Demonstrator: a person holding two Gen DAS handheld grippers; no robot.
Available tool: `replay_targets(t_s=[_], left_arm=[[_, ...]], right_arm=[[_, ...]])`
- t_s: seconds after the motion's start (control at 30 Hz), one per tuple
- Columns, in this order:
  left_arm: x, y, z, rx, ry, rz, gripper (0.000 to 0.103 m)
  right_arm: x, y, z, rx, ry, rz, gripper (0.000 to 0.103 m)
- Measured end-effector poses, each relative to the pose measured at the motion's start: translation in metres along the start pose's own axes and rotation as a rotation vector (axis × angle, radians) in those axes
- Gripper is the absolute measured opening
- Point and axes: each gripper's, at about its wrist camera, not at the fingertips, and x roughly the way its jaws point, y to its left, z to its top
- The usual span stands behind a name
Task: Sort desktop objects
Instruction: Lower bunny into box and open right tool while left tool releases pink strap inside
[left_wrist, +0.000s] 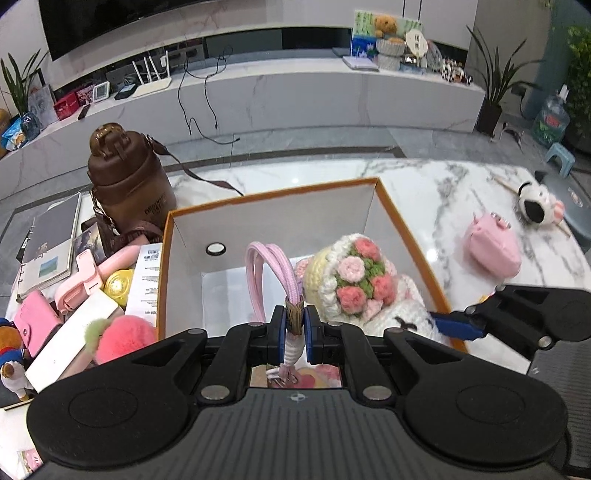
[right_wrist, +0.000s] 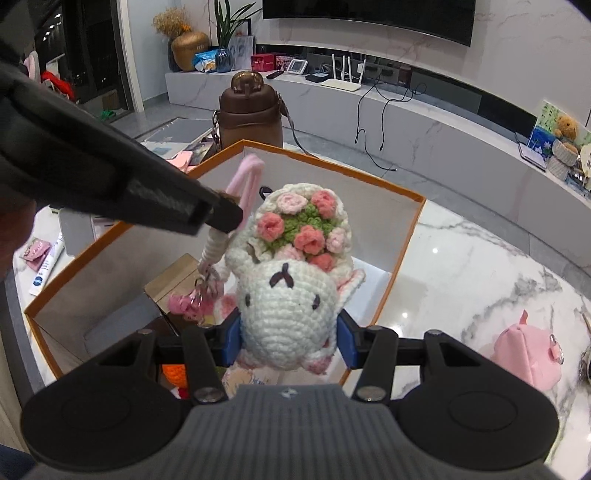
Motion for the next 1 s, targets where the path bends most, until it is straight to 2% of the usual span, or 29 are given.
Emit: replay_targets(t_s=[0.53, 0.57, 0.63, 0.67, 0.7, 0.73, 0.77, 1.0], left_arm=[[0.031, 0.007, -0.006, 0.036, 0.094, 0.047, 0.011], [0.033, 0.007, -0.007, 0.035, 0.101, 0.057, 0.014], [0.039, 0.009, -0.008, 0.026, 0.124, 0.082, 0.027], [0.041, 0.010, -0.008, 0.022, 0.136, 0.091, 0.039], [0.043, 0.011, -0.009, 0.019, 0.142, 0.100, 0.055], [0.044, 0.012, -0.009, 0.017, 0.143, 0.109, 0.062], [0.044, 0.012, -0.010, 0.019, 0.138, 0.118, 0.065], [0.042, 0.010, -0.011, 0.034, 0.148, 0.124, 0.065]], right_arm=[[0.022, 0.014, 0.001, -0.041, 0.040, -0.004, 0.054], [0.024, 0.015, 0.002, -0.049, 0.042, -0.003, 0.054], [0.026, 0.018, 0.002, -0.055, 0.041, -0.006, 0.057], [0.028, 0.018, 0.002, -0.062, 0.040, -0.005, 0.057], [0.029, 0.020, 0.001, -0.073, 0.041, -0.006, 0.058], [0.030, 0.022, 0.001, -0.090, 0.044, -0.012, 0.059], [0.032, 0.025, 0.000, -0.112, 0.047, -0.023, 0.059], [0.033, 0.024, 0.000, -0.122, 0.054, -0.022, 0.060]])
